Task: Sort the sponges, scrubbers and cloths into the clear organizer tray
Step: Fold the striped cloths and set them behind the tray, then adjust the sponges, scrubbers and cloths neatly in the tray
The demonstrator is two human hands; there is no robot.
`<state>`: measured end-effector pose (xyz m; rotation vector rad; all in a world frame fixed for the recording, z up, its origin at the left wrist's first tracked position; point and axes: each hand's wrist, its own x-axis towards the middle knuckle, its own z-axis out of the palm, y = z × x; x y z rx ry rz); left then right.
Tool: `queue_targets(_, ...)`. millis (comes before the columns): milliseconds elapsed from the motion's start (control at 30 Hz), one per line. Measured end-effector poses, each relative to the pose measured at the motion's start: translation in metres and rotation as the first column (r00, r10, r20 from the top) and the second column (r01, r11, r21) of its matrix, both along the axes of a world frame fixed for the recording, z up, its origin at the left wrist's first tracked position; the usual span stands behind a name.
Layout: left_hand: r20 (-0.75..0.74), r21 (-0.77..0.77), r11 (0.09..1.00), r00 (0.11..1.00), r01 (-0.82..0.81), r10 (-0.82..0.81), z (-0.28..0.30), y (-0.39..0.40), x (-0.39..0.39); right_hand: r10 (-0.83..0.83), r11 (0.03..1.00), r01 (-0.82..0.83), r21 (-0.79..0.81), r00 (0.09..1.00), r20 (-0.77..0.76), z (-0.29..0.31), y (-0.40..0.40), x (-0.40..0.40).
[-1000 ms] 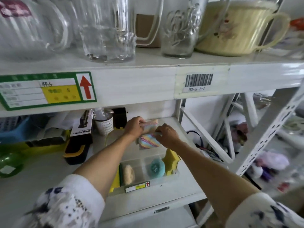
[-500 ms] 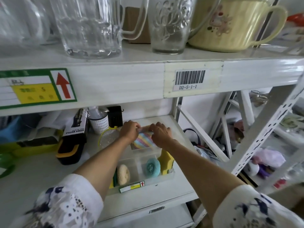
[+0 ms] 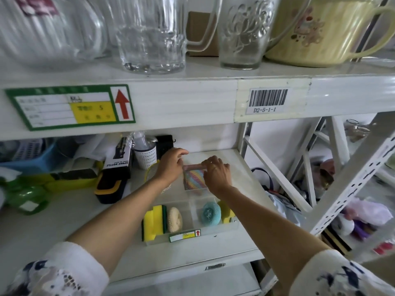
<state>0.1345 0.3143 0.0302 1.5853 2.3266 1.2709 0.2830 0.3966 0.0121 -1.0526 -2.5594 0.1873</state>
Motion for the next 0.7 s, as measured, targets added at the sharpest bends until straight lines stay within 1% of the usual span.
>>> queue_targets(100, 0.056, 0.073, 0.997, 0.998, 0.010, -0.014, 0.003, -0.021, -0.004, 0.088, 0.995, -0.087, 0.043, 0.995, -0.041, -0.001, -0.023, -0.005)
queue_targets(200, 0.093, 0.097, 0.995, 0.995, 0.037, -0.047, 0.007, -0.051, -0.008, 0.255, 0.967, -0.252, 0.044, 0.964, -0.074, -0.009, -0.052, -0.012)
queue_targets(267, 0.146, 0.111, 0.992, 0.987, 0.054, -0.070, 0.008, -0.072, -0.008, 0.338, 0.938, -0.345, -0.030, 0.932, -0.131, -0.010, -0.071, -0.016)
queue_targets(300, 0.167, 0.097, 0.993, 0.983, 0.063, -0.078, 0.007, -0.084, -0.009, 0.369, 0.920, -0.385, -0.074, 0.914, -0.166, -0.010, -0.079, -0.017)
queue_targets(367, 0.211, 0.034, 0.995, 0.972, 0.097, -0.102, 0.000, -0.110, -0.012, 0.437, 0.881, -0.461, -0.103, 0.879, -0.193, -0.007, -0.092, -0.013)
queue_targets(433, 0.261, -0.035, 0.992, 0.959, 0.124, -0.111, -0.012, -0.140, -0.014, 0.518, 0.842, -0.532, -0.087, 0.844, -0.139, -0.010, -0.098, -0.006)
queue_targets(467, 0.256, -0.072, 0.988, 0.960, 0.133, -0.111, -0.019, -0.154, -0.015, 0.548, 0.826, -0.555, -0.094, 0.831, -0.090, -0.011, -0.101, -0.002)
queue_targets(533, 0.196, -0.173, 0.974, 0.974, 0.148, -0.114, -0.031, -0.178, -0.015, 0.578, 0.811, -0.569, -0.133, 0.815, 0.042, -0.016, -0.106, 0.003)
queue_targets(600, 0.125, -0.284, 0.944, 0.982, 0.170, -0.139, -0.039, -0.196, -0.011, 0.577, 0.817, -0.565, -0.114, 0.805, 0.142, -0.021, -0.111, 0.004)
queue_targets(700, 0.012, -0.381, 0.903, 0.978, 0.196, -0.207, -0.049, -0.211, -0.006, 0.555, 0.832, -0.547, -0.096, 0.815, 0.166, -0.023, -0.119, 0.002)
